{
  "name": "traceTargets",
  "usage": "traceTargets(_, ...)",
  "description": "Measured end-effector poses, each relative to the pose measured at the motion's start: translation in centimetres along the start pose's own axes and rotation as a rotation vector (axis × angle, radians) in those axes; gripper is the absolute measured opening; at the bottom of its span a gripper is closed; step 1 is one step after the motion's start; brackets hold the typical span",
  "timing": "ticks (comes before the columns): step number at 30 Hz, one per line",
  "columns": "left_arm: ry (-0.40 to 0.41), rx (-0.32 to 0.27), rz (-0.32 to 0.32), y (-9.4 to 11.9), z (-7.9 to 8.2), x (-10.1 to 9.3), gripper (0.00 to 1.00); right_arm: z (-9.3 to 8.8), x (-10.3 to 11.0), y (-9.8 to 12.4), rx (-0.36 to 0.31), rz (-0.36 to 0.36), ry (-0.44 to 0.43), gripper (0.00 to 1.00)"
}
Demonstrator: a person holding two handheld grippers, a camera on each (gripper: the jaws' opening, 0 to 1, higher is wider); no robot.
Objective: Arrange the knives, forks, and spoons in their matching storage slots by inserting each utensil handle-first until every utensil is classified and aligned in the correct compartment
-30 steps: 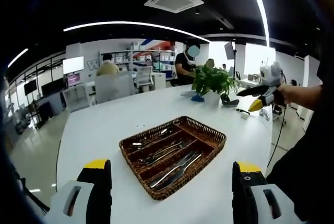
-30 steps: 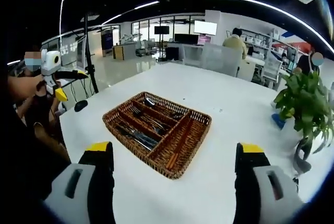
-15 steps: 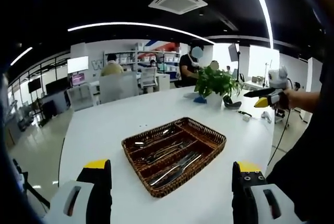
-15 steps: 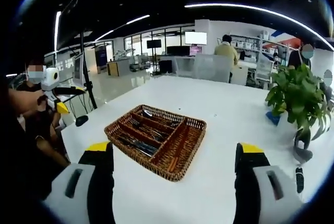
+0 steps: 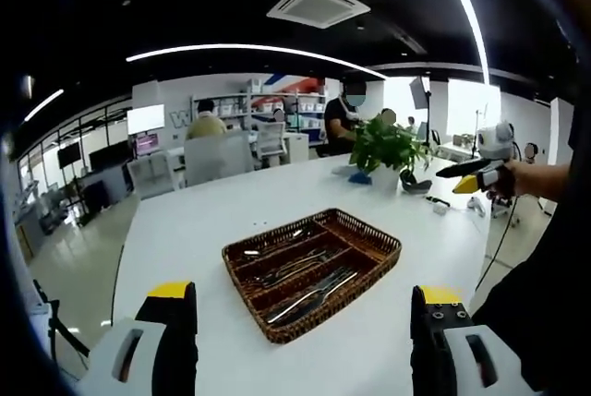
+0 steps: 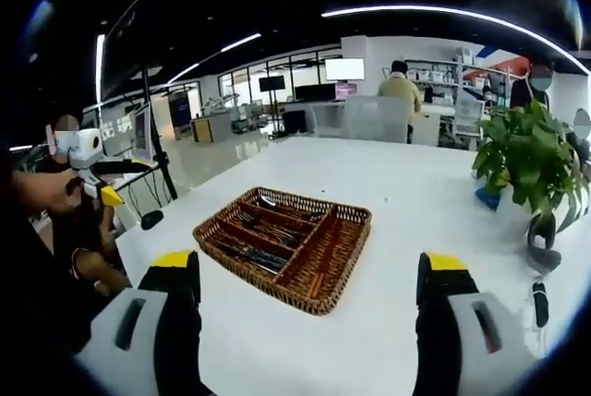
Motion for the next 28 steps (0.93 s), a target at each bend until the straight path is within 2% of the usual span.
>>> traceTargets(4, 0.006, 0.017, 0.009, 0.1, -0.3, 0.0, 1.00, -0.9, -0.2, 0.6, 0.049, -0.013, -0.005, 1.00)
traceTargets(11, 0.036, 0.024, 0.022, 0.2, -0.3, 0.3, 1.00, -1.2, -0.2, 1.3, 0.077, -0.015, 0.003, 1.00)
traceTargets(18, 0.053, 0.044, 0.015, -0.1, -0.3, 0.3, 1.00, -1.3, -0.1, 1.1, 0.084, 0.002, 0.027, 1.00)
traceTargets(28, 0.025, 0.049, 0.019, -0.2, 0.5, 1.3, 1.00, -0.3, -0.2, 0.4, 0.071, 0.011, 0.047, 1.00)
Point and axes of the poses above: the point that each gripper's makers call its tool centre point, and the gripper's own axes: y roughly backward along the fingers, x roughly to its left, z roughly out of its top, the point moved 4 cm from there along y, roughly backward along the fingers, and after that the axes turned 6 degrees about -x, right-handed, at the moved point
